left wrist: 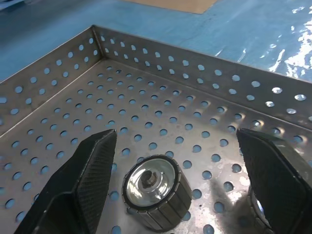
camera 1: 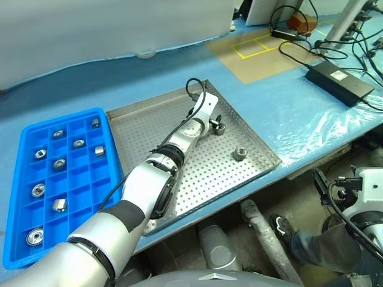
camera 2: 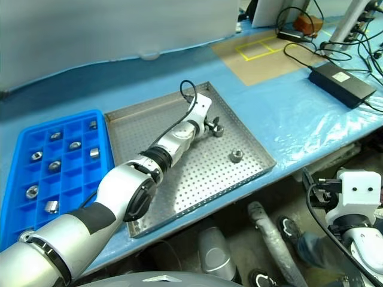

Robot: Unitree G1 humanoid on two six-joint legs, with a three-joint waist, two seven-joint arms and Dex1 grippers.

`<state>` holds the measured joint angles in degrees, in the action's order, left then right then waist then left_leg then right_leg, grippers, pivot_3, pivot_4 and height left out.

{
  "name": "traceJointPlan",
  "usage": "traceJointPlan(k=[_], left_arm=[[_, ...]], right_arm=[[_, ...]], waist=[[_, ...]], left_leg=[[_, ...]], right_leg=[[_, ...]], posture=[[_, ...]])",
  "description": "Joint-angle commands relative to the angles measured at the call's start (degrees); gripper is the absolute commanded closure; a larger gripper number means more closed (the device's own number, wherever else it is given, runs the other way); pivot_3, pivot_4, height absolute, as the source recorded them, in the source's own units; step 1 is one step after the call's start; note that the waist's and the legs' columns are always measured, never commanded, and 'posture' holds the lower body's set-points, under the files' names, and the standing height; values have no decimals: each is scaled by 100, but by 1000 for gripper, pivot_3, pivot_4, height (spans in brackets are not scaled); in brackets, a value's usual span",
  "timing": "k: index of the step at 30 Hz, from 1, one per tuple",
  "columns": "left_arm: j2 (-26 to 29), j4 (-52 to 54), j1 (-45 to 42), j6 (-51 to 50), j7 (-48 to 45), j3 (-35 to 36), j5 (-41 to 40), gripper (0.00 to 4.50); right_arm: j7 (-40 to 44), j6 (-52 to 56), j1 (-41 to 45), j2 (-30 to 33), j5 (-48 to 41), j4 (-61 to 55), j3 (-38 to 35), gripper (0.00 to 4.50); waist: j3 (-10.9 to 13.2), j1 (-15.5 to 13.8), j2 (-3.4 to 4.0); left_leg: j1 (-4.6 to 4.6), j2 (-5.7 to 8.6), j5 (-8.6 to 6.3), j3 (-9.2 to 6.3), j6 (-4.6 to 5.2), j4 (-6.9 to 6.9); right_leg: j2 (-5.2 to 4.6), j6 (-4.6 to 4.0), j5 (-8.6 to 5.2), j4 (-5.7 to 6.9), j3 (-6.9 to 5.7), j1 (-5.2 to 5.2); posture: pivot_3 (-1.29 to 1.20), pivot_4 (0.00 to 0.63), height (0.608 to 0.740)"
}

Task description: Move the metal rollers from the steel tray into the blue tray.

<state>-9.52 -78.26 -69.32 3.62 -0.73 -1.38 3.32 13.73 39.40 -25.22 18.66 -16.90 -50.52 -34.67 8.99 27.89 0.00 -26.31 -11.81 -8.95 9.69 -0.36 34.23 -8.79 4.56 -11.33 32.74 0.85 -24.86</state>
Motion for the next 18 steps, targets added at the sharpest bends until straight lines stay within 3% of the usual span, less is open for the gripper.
traceJointPlan(k=[1, 10, 14, 18], left_arm=[[-616, 59, -242, -122, 137, 61, 83, 360], [-613, 24, -38, -593, 352, 445, -93, 360], [-615, 19, 58, -861, 383, 724, -250, 1228], [-600, 17, 112, -995, 365, 776, -205, 2520]], right_arm=[[-86, -140, -18, 19, 22, -337, -224, 247], [-74, -171, -47, 44, 31, -321, -241, 247], [-41, -184, -15, 111, 11, -285, -309, 202], [-40, -191, 35, 198, 44, -248, -276, 202]], waist=[[0, 94, -1], [-2, 275, 3], [-3, 283, 5], [-3, 281, 6]], left_leg=[[-6, 10, -5, -6, 5, 7], [-65, 32, -11, -83, 14, 39], [-74, 34, -11, -103, 14, 44], [-82, 44, -13, -111, 16, 49]], right_leg=[[-18, 8, -5, -1, -15, 8], [-53, 22, -12, -5, -103, 23], [-56, 23, -12, -5, -120, 29], [-66, 30, -16, -5, -124, 32]], posture=[[-1107, 150, 740], [-1104, 150, 740], [-1096, 150, 740], [-1081, 150, 740]])
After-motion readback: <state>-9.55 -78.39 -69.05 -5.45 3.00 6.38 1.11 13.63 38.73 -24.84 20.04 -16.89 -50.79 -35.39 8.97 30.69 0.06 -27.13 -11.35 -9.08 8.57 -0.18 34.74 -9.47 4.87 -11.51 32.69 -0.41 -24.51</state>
